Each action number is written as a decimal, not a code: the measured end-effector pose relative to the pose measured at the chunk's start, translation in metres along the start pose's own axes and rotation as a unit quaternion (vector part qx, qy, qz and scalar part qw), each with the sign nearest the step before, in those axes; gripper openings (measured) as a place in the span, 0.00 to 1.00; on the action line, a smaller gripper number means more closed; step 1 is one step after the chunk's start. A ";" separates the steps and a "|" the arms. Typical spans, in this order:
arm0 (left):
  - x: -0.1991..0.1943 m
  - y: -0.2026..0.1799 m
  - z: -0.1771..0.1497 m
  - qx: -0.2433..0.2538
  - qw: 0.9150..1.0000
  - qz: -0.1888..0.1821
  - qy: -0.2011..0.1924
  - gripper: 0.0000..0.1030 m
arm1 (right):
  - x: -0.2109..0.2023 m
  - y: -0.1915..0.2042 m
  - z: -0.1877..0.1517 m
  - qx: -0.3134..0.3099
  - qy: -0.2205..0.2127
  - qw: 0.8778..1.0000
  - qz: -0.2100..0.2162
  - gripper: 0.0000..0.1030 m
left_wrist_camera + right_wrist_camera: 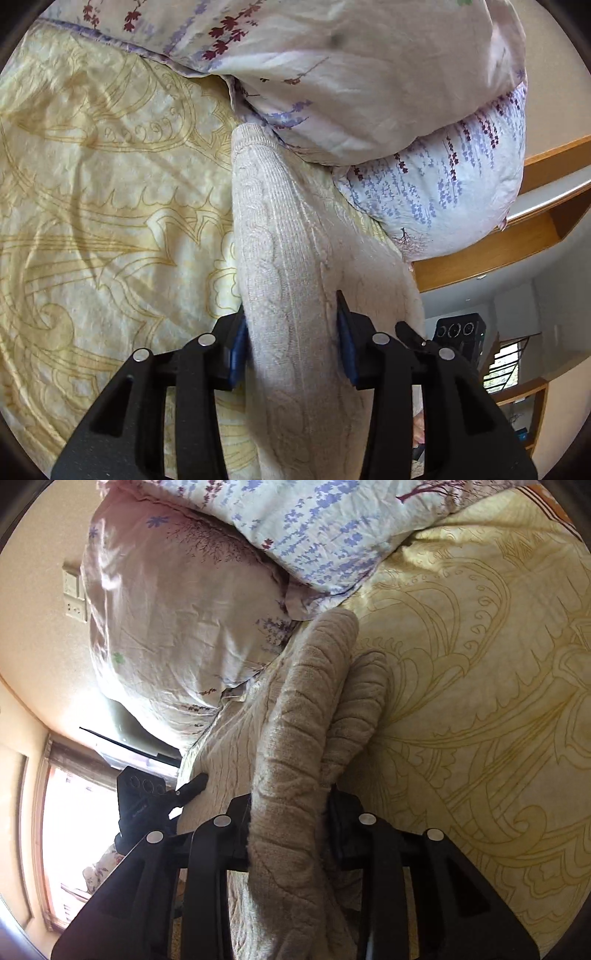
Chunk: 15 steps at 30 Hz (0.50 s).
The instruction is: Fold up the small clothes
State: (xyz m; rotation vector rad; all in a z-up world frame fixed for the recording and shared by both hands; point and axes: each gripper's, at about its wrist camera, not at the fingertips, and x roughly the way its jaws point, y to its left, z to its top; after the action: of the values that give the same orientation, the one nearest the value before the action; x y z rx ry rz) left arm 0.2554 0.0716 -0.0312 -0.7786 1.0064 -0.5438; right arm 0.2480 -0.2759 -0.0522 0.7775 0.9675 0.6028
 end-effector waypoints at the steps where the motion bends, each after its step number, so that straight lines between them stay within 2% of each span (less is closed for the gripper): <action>1: -0.001 -0.002 -0.001 0.007 1.000 0.005 -0.005 0.42 | 0.001 0.002 -0.001 -0.005 0.002 1.000 -0.013 0.32; 3: -0.005 -0.012 -0.004 0.030 0.999 0.033 -0.016 0.44 | -0.004 0.004 0.000 -0.007 0.003 1.000 -0.026 0.38; 5: -0.019 -0.029 -0.010 0.071 0.993 0.082 -0.054 0.49 | -0.022 0.001 0.004 -0.003 -0.020 0.999 -0.028 0.42; 6: -0.029 -0.039 -0.015 0.099 0.985 0.111 -0.084 0.53 | -0.032 -0.001 0.008 -0.004 -0.043 0.999 -0.030 0.44; 7: -0.037 -0.050 -0.020 0.123 0.977 0.135 -0.109 0.61 | -0.040 -0.003 0.013 -0.003 -0.064 0.997 -0.031 0.45; 9: -0.047 -0.072 -0.030 0.159 0.962 0.166 -0.145 0.75 | -0.044 -0.006 0.023 0.010 -0.075 0.997 -0.025 0.45; 10: -0.047 -0.083 -0.035 0.175 0.957 0.175 -0.152 0.79 | -0.041 -0.007 0.028 0.014 -0.072 0.997 -0.017 0.45; 12: -0.040 -0.102 -0.043 0.202 0.949 0.191 -0.145 0.81 | -0.032 -0.008 0.035 0.021 -0.062 0.998 -0.011 0.44; 13: -0.034 -0.110 -0.046 0.213 0.946 0.202 -0.137 0.81 | -0.027 -0.008 0.037 0.023 -0.056 0.998 -0.004 0.42; 14: -0.027 -0.115 -0.049 0.220 0.943 0.214 -0.128 0.81 | -0.023 -0.007 0.038 0.022 -0.049 0.999 0.003 0.30; 15: -0.019 -0.118 -0.051 0.225 0.940 0.226 -0.121 0.81 | -0.017 -0.004 0.040 0.016 -0.045 0.999 0.003 0.14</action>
State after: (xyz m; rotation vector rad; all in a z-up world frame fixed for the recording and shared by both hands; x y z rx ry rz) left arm 0.1946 -0.0040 0.0560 -0.1835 0.7563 -0.2527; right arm 0.2765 -0.3027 -0.0334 0.8304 0.8940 0.5536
